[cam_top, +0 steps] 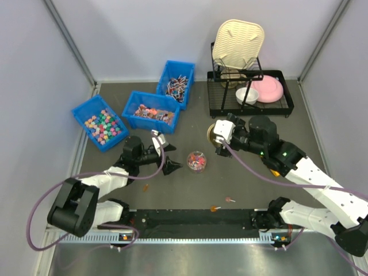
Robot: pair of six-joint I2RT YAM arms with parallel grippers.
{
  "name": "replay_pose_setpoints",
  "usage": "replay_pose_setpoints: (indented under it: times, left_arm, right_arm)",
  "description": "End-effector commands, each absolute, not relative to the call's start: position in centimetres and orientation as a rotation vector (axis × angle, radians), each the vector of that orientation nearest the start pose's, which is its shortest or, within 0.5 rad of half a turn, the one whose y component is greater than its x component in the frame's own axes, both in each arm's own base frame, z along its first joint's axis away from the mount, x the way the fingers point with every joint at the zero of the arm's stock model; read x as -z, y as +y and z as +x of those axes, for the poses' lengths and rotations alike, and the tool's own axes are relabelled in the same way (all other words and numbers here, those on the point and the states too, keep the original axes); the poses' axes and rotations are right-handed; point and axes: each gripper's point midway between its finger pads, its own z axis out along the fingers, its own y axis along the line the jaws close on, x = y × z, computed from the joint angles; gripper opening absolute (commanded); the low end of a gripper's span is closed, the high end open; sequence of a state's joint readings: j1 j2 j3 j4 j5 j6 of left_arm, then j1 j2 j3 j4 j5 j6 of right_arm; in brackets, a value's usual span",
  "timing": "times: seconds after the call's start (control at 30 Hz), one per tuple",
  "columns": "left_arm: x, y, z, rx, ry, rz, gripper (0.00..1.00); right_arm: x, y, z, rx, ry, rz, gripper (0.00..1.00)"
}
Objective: Pack the candies
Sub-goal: Move the packing bottle to the center of the board.
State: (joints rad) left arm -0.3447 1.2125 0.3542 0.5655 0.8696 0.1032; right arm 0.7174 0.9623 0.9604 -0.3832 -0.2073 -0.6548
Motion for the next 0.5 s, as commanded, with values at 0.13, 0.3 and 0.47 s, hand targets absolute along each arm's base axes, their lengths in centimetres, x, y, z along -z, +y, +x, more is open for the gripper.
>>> replay_pose_setpoints:
  times: [0.13,0.3,0.47]
  left_arm:
    - [-9.3,-25.3,21.3,0.982,1.386,1.207,0.99]
    - [-6.5,-26.0,20.8,0.994,1.382,1.235,0.99]
    - [-6.2,-27.1,22.1,0.964,1.311,1.221,0.99]
  right_arm:
    - [-28.1,23.0,24.3,-0.255,1.349,-1.311,0.86]
    - [-27.1,22.6,24.5,-0.252,1.375,-1.305,0.86]
    - [-26.0,22.8,24.8,-0.250,1.398,-1.330,0.87]
